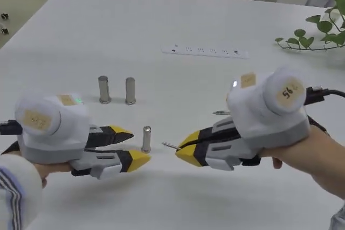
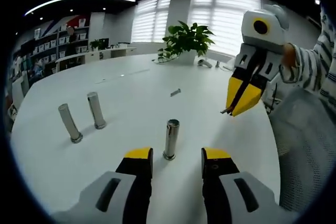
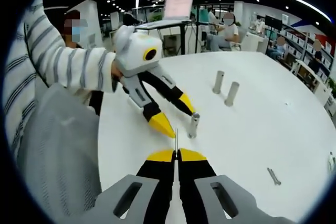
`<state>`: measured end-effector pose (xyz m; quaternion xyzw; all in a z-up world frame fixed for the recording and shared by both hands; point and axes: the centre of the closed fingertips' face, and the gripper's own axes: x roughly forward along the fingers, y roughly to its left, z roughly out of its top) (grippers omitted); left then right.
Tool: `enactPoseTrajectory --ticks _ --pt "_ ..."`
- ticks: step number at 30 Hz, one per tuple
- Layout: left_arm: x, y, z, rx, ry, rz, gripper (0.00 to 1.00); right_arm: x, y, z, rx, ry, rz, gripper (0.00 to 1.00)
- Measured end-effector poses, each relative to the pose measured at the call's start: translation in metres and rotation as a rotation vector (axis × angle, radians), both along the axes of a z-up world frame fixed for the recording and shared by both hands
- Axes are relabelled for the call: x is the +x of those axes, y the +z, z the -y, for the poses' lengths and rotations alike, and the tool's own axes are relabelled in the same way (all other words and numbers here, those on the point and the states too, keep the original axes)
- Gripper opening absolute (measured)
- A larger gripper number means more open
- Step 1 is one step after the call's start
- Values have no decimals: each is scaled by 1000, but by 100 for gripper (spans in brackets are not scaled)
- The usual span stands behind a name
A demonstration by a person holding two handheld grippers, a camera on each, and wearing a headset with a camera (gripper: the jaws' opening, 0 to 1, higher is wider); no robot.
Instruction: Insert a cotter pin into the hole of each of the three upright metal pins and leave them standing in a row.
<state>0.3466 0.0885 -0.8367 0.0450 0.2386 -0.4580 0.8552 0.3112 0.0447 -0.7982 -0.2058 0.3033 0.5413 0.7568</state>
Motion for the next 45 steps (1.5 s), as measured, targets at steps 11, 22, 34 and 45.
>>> enactPoseTrajectory --ticks 11,22,34,45 --pt "12 -12 18 -6 -8 9 27 19 -8 -4 -7 -64 -6 3" --pt "18 -20 17 9 6 7 18 22 -17 -11 -6 -83 -28 3" --pt "15 -22 17 14 -17 5 8 27 -19 -11 -37 -79 -14 3" --pt "13 -20 17 29 -3 20 8 29 -21 -12 -43 -67 -2 3"
